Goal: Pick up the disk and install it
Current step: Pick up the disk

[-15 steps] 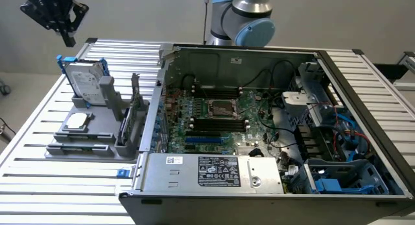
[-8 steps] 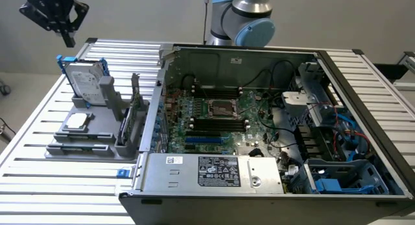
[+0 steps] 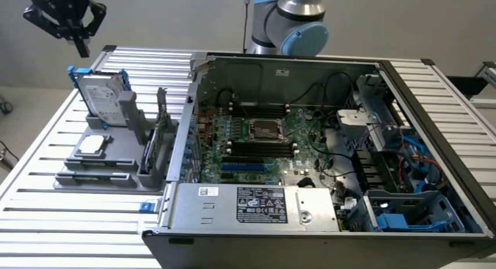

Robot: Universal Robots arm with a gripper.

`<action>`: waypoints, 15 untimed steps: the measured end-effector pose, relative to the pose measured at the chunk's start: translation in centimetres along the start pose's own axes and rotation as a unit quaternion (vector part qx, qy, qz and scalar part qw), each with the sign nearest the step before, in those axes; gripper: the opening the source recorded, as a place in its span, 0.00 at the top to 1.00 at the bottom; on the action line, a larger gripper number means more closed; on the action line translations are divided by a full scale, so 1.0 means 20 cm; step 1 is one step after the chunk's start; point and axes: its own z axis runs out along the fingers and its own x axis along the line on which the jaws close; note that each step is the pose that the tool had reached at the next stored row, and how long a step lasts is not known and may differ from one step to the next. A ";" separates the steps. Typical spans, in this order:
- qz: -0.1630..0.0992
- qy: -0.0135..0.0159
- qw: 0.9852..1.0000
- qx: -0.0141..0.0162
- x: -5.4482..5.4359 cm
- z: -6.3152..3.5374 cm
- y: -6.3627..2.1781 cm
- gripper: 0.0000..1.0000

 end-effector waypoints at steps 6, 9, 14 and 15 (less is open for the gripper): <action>-0.054 -0.001 0.999 0.002 0.00 0.007 0.000 0.89; -0.082 -0.001 0.997 0.002 0.00 0.011 0.000 0.89; -0.127 -0.001 0.992 0.004 0.00 0.017 0.000 0.89; -0.136 -0.001 0.991 0.004 0.00 0.018 0.000 0.89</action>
